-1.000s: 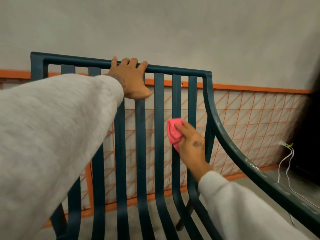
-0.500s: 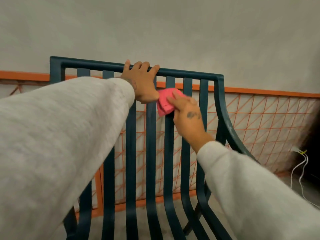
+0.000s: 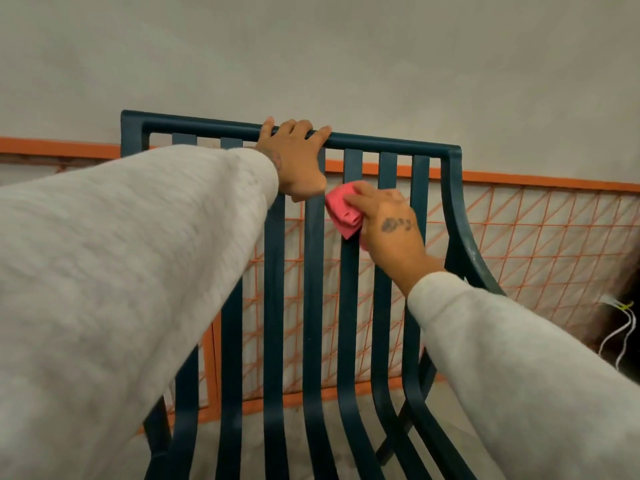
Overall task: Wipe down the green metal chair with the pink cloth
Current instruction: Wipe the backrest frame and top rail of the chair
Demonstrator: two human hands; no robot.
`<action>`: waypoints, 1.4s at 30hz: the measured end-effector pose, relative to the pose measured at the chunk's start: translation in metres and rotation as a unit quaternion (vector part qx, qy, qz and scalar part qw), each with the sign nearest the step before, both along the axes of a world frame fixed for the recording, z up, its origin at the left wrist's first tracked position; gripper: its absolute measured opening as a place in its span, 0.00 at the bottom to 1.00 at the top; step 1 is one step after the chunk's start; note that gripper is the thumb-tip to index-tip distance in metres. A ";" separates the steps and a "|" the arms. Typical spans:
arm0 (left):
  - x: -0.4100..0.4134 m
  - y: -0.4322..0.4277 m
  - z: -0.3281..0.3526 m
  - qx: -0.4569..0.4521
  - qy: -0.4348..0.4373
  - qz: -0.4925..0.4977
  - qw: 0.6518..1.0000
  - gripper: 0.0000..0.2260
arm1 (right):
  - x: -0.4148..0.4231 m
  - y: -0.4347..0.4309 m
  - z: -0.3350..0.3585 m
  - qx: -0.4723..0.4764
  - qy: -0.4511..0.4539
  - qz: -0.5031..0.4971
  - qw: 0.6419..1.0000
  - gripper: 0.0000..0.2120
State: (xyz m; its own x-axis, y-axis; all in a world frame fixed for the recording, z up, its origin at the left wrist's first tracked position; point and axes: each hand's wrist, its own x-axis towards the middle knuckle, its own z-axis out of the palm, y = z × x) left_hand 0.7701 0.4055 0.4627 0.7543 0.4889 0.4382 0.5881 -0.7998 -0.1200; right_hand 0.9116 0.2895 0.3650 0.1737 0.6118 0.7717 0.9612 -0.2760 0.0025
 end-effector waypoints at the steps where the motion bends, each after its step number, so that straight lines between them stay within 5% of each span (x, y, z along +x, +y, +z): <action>1: 0.001 0.000 0.001 -0.002 0.001 -0.002 1.000 0.44 | 0.002 0.007 0.012 0.008 0.001 -0.011 1.000 0.24; 8: 0.000 0.003 0.002 -0.020 -0.021 -0.003 1.000 0.40 | -0.018 0.027 0.043 0.189 0.117 0.076 0.972 0.18; 12: -0.006 0.005 0.011 -0.044 -0.006 -0.017 0.999 0.40 | -0.033 0.035 0.027 0.074 -0.031 0.127 0.989 0.21; 17: -0.005 0.007 0.009 -0.035 -0.012 -0.021 0.999 0.36 | -0.041 0.013 -0.067 0.024 -0.013 0.094 0.995 0.22; 22: -0.018 -0.007 0.016 -0.094 -0.002 -0.029 0.995 0.37 | -0.040 -0.011 -0.160 -0.034 -0.007 0.118 0.992 0.36; 26: -0.024 -0.019 0.017 -0.132 -0.040 -0.047 0.989 0.31 | -0.050 -0.032 -0.182 -0.055 -0.045 0.106 0.992 0.39; 30: -0.042 -0.002 0.010 -0.058 -0.060 -0.019 0.996 0.21 | -0.055 -0.047 -0.197 -0.117 -0.037 0.119 0.985 0.39; 33: -0.070 0.022 0.006 -0.012 -0.055 0.042 0.998 0.24 | -0.060 -0.048 -0.183 -0.098 0.010 0.132 0.986 0.36; 38: -0.105 0.045 -0.009 0.027 -0.032 0.057 0.998 0.38 | -0.089 -0.022 -0.083 0.069 0.093 0.209 0.971 0.18; 42: -0.102 0.044 -0.009 0.012 -0.049 0.061 0.997 0.38 | -0.096 0.025 0.005 0.063 0.076 0.173 0.980 0.24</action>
